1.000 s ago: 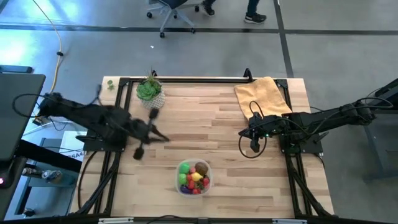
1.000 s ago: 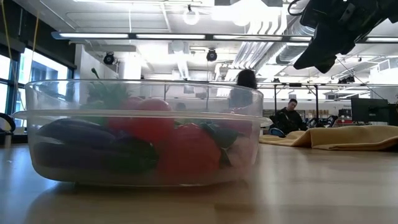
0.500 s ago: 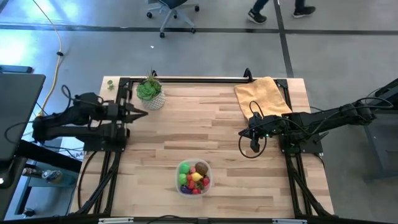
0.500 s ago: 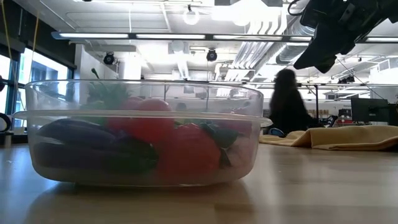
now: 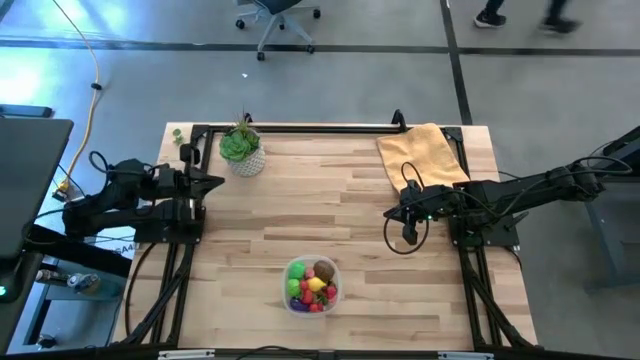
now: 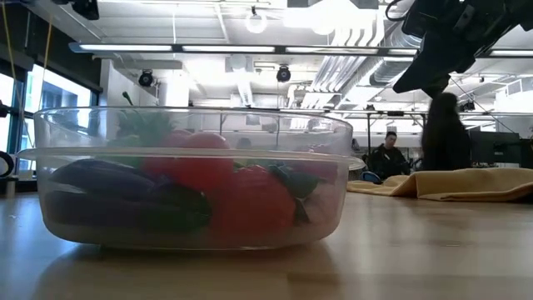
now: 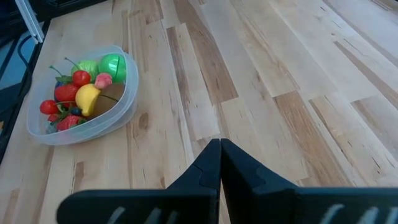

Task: Pick and placing Produce into tupperware
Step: Return to Home Position

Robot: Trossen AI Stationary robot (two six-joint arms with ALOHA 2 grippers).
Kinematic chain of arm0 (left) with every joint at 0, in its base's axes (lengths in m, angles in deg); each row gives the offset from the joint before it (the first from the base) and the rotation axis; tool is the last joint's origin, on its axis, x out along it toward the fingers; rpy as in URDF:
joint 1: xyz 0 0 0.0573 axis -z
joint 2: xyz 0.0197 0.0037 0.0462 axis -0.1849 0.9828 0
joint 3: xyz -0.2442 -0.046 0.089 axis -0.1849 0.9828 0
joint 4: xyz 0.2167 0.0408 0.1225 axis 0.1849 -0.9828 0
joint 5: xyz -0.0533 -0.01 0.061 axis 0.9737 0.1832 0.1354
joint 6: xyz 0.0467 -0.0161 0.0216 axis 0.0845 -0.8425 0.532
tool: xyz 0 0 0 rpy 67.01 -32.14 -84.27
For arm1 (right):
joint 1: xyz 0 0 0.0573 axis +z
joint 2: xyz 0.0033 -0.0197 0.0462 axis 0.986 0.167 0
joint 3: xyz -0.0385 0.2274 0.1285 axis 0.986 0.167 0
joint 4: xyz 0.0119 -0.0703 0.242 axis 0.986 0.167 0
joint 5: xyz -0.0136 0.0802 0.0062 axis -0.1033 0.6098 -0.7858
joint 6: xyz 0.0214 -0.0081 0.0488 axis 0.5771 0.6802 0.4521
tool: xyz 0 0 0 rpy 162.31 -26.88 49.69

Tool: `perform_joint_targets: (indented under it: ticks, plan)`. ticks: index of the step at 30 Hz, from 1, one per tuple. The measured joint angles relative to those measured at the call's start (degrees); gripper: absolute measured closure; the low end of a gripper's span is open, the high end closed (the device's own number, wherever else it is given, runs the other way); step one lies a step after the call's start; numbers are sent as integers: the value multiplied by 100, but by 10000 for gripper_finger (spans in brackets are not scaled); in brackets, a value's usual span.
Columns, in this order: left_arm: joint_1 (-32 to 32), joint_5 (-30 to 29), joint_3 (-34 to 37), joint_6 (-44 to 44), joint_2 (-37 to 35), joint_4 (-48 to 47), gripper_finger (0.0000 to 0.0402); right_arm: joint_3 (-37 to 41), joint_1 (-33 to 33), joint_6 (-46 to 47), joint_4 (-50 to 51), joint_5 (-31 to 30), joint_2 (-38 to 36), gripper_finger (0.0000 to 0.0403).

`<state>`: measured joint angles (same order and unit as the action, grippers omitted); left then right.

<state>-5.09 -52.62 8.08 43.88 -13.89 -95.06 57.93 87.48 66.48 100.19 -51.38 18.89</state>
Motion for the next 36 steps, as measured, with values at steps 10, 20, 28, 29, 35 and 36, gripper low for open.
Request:
perform_joint_targets:
  ticks: [10,20,28,29,35,36]
  plan:
    - [0,-85,419,-120,-552,283,396,0,2,0,2,2,0,402]
    - [0,-90,1245,-412,-546,1462,396,0,0,0,2,7,0,402]
    - [0,-108,1921,-624,-546,1749,396,0,0,0,2,28,0,402]
    - [0,-106,1981,-649,-542,1745,396,0,2,0,0,28,0,402]
    - [0,-102,2329,-752,-542,2018,396,0,2,0,1,24,0,402]
    - [0,-103,2375,-776,-542,2023,396,0,0,0,0,24,0,402]
